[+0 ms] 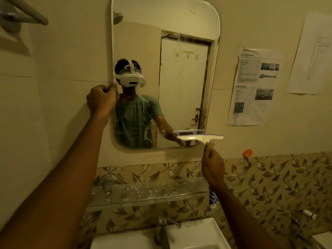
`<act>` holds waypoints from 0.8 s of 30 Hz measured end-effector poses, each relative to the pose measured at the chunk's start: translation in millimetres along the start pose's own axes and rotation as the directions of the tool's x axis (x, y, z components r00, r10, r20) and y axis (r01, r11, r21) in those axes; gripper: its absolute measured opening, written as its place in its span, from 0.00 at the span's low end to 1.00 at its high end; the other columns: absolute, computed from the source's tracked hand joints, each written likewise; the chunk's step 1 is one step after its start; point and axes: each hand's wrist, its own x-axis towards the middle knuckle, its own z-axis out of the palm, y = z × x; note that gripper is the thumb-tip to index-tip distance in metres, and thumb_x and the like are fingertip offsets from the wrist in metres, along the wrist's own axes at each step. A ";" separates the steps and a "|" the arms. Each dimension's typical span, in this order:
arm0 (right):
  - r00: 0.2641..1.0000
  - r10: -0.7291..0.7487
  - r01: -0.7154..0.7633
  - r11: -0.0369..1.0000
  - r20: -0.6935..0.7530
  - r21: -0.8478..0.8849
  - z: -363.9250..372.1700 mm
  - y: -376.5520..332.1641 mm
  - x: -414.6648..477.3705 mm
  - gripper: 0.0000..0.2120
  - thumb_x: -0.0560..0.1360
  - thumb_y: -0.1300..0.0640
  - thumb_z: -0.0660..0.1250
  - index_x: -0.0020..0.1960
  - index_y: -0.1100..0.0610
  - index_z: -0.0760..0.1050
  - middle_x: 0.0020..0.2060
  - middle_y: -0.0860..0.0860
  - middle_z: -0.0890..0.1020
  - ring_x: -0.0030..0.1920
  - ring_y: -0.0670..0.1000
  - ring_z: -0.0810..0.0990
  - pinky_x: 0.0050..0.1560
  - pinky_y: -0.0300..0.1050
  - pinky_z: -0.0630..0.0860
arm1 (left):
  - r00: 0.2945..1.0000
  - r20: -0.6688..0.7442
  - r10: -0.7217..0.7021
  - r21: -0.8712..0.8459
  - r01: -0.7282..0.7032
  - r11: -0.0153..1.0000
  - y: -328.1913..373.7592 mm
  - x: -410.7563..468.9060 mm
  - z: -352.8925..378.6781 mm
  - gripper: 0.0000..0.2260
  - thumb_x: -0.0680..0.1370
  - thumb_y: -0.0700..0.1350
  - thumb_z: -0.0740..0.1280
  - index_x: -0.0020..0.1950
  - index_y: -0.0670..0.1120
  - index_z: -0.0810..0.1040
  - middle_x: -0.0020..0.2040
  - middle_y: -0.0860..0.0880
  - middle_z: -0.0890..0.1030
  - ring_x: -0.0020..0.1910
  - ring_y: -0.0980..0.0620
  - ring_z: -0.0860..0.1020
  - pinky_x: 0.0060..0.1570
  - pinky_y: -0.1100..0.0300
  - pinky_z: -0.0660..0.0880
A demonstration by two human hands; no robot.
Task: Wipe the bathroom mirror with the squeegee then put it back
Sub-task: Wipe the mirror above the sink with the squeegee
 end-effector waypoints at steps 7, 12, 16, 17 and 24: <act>0.988 -0.128 0.144 0.970 -0.092 0.196 -11.6 -79.0 66.3 0.21 0.83 0.43 0.50 0.46 0.56 0.73 0.36 0.54 0.79 0.36 0.53 0.78 0.38 0.53 0.77 | 0.985 -0.084 0.148 0.143 -0.135 0.980 37.3 3.5 -15.1 0.16 0.79 0.56 0.63 0.57 0.45 0.80 0.54 0.45 0.83 0.54 0.46 0.80 0.47 0.59 0.71; 0.966 -0.221 0.247 0.943 -0.138 0.221 -13.4 -144.2 107.0 0.20 0.84 0.46 0.50 0.44 0.57 0.73 0.34 0.50 0.76 0.34 0.47 0.74 0.34 0.41 0.70 | 0.983 -0.007 0.181 0.104 -0.180 0.978 64.6 21.7 -15.0 0.17 0.79 0.53 0.64 0.62 0.44 0.78 0.58 0.43 0.81 0.57 0.45 0.78 0.56 0.52 0.76; 0.941 -0.291 0.324 0.921 -0.170 0.216 -20.8 -193.4 140.9 0.20 0.84 0.47 0.49 0.38 0.52 0.69 0.29 0.47 0.73 0.27 0.44 0.72 0.27 0.37 0.69 | 0.984 0.024 0.176 -0.038 -0.175 0.984 90.9 40.3 -15.5 0.17 0.79 0.52 0.64 0.63 0.43 0.77 0.59 0.45 0.80 0.57 0.47 0.78 0.53 0.57 0.75; 0.935 -0.308 0.342 0.915 -0.178 0.214 -24.2 -205.6 148.5 0.20 0.84 0.47 0.50 0.37 0.51 0.68 0.28 0.46 0.73 0.25 0.42 0.72 0.26 0.35 0.69 | 0.985 0.030 0.170 -0.077 -0.167 0.983 97.3 44.6 -16.0 0.17 0.79 0.51 0.64 0.63 0.43 0.77 0.59 0.45 0.80 0.57 0.47 0.78 0.52 0.58 0.74; 0.901 -0.356 0.400 0.902 -0.247 0.162 -41.3 -275.1 200.4 0.24 0.84 0.46 0.47 0.37 0.56 0.70 0.29 0.50 0.75 0.29 0.51 0.77 0.35 0.51 0.79 | 0.984 0.066 0.166 -0.180 -0.152 0.972 120.5 67.4 -13.8 0.11 0.80 0.46 0.63 0.57 0.42 0.79 0.47 0.45 0.82 0.37 0.54 0.78 0.35 0.64 0.73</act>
